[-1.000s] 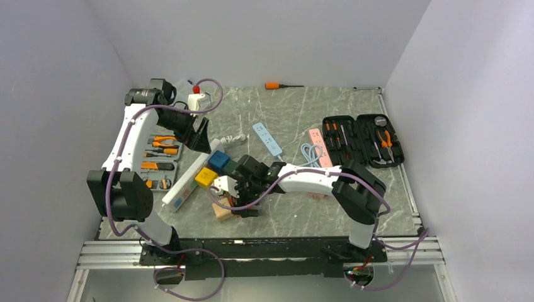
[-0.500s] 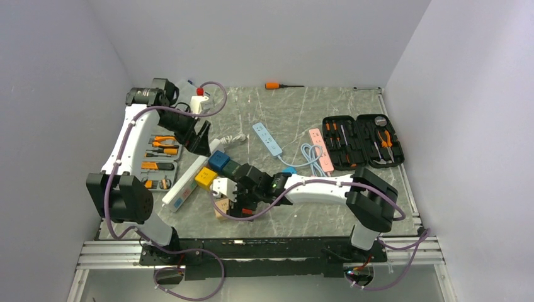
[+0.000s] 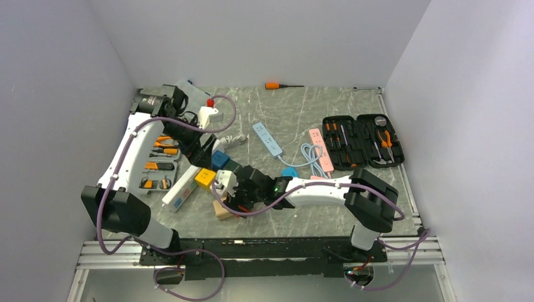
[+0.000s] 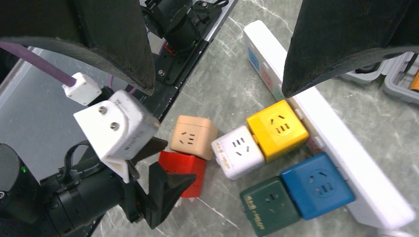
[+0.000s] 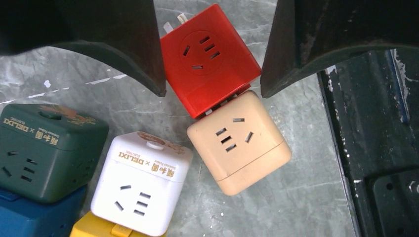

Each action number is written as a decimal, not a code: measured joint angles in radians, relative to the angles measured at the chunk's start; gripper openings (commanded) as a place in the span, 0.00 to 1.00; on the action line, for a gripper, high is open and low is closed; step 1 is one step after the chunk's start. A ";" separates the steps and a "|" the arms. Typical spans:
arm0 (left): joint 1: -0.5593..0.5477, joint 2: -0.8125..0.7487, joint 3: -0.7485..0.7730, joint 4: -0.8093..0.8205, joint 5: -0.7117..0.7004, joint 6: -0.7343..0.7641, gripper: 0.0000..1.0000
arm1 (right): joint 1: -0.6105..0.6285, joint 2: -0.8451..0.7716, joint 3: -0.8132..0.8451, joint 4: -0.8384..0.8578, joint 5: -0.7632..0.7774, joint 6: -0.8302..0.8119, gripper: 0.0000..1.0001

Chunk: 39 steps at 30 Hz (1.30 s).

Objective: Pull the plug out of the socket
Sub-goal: Pick up the socket from the center of the board.

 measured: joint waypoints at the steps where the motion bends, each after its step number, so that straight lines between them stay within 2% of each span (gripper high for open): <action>1: -0.015 -0.009 -0.011 0.002 -0.003 0.001 0.99 | 0.002 0.000 0.002 -0.001 0.008 0.007 0.58; 9: -0.048 -0.069 -0.106 0.011 -0.018 0.032 0.99 | 0.006 -0.008 0.009 0.025 0.031 0.017 0.18; 10: -0.048 -0.076 -0.119 0.016 -0.018 0.036 0.99 | 0.006 -0.008 0.010 0.024 0.031 0.016 0.18; 11: -0.048 -0.082 -0.132 0.020 -0.017 0.042 0.99 | 0.006 -0.008 0.011 0.023 0.031 0.015 0.22; 12: -0.048 -0.085 -0.142 0.024 -0.014 0.046 0.99 | 0.006 -0.008 0.014 0.018 0.030 0.015 0.33; 13: -0.048 -0.087 -0.150 0.026 -0.013 0.051 0.99 | 0.006 -0.008 0.017 0.010 0.027 0.016 0.49; 14: -0.048 -0.087 -0.154 0.027 -0.011 0.055 0.99 | 0.007 -0.008 0.020 0.001 0.023 0.014 0.61; 15: -0.048 -0.087 -0.155 0.027 -0.008 0.058 0.99 | 0.007 -0.008 0.021 -0.004 0.020 0.016 0.69; 18: -0.048 -0.086 -0.155 0.027 0.004 0.077 0.99 | 0.008 -0.008 0.019 -0.021 0.015 0.008 0.80; 27: -0.048 -0.055 -0.094 0.008 0.013 0.107 0.99 | 0.008 -0.031 -0.011 -0.061 -0.032 -0.081 0.80; 39: -0.048 -0.055 -0.061 -0.010 0.012 0.129 0.99 | 0.006 0.026 -0.011 -0.098 -0.100 -0.164 0.74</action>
